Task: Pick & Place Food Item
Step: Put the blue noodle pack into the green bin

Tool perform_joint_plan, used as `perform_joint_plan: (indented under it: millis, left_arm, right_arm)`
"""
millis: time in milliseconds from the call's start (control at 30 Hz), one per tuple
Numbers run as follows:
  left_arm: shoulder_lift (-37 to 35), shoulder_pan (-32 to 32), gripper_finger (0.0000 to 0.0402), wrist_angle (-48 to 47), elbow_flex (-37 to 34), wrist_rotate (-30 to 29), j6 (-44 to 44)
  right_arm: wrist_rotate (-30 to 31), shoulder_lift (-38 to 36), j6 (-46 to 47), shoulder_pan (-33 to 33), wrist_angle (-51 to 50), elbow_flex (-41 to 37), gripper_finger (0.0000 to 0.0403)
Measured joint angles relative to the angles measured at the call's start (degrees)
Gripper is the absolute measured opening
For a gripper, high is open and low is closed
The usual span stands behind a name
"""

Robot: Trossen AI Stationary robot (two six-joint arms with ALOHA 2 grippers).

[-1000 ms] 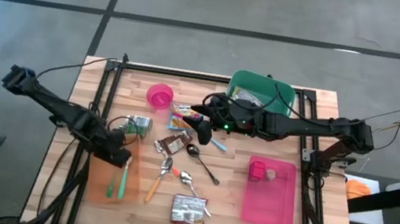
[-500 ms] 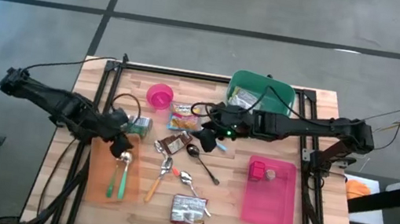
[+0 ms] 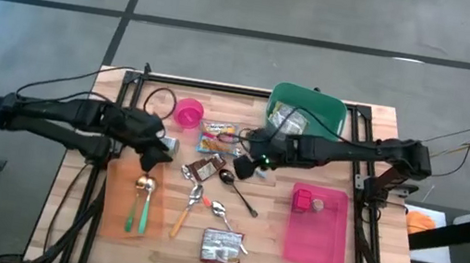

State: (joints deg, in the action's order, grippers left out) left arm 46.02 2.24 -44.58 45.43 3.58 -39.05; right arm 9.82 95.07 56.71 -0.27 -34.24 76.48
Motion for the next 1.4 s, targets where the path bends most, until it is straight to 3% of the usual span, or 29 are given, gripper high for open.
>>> perform_joint_plan:
  millis: [200, 533, 767, 1000, 1233, 1400]
  left_arm:
    - [0.00, 5.12, 0.0246, 0.32, -0.02, 3.79, 3.39]
    - [0.33, 5.79, 0.0246, 0.22, -0.02, 5.61, 4.62]
    - [0.33, 5.79, 0.0246, 0.14, -0.02, 5.60, 4.79]
    - [0.37, 5.79, 0.0246, 0.17, -0.02, 5.57, 5.05]
    - [0.37, 5.79, 0.0246, -0.02, -0.02, 5.55, 4.73]
    - [0.37, 5.79, 0.0246, -0.04, -0.02, 5.55, 4.57]
  right_arm:
    - [5.31, 2.34, -2.66, -2.91, -5.99, 4.76, 0.0294]
    - [5.36, 12.16, -7.66, -5.15, -18.04, 12.44, 0.0295]
    - [4.33, 15.44, -9.39, -6.69, -17.35, 13.14, 0.0295]
    - [3.07, 17.86, -24.14, -4.84, -13.22, 16.75, 0.0295]
    - [-6.45, 22.07, -4.53, -6.72, -12.83, 20.20, 0.0295]
    - [-8.35, 24.24, -1.82, -7.23, -12.42, 22.76, 0.0295]
